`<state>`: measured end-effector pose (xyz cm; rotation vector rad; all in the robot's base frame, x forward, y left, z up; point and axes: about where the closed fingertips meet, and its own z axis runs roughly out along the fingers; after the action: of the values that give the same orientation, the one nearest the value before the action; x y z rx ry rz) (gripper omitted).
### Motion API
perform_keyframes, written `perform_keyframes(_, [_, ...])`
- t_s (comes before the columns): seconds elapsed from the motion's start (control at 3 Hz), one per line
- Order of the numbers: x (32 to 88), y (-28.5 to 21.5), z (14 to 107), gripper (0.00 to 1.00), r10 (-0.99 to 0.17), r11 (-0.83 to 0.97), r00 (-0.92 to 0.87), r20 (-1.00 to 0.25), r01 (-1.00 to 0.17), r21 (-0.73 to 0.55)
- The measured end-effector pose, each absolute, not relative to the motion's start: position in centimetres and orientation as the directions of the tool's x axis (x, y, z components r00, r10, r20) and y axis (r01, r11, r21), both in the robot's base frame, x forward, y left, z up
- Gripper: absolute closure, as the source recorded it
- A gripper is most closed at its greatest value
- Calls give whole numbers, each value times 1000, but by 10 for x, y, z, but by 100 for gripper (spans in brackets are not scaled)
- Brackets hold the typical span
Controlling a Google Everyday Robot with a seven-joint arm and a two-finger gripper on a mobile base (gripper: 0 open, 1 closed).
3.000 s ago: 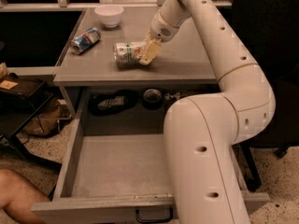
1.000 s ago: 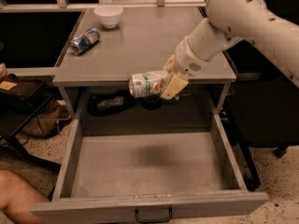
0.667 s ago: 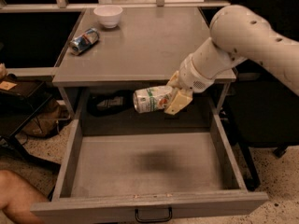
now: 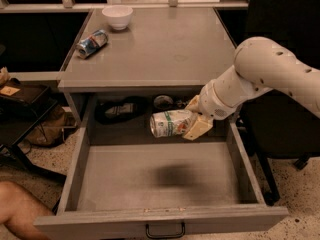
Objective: Place 7up can into top drawer
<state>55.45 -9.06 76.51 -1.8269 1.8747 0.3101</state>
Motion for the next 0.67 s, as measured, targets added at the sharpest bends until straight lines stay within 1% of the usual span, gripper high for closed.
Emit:
perform_keyframes(0.33, [546, -95, 741, 100, -865, 83, -1, -502, -987, -140])
perform_keyframes(0.67, [525, -106, 688, 100, -859, 114, -70, -508, -992, -56])
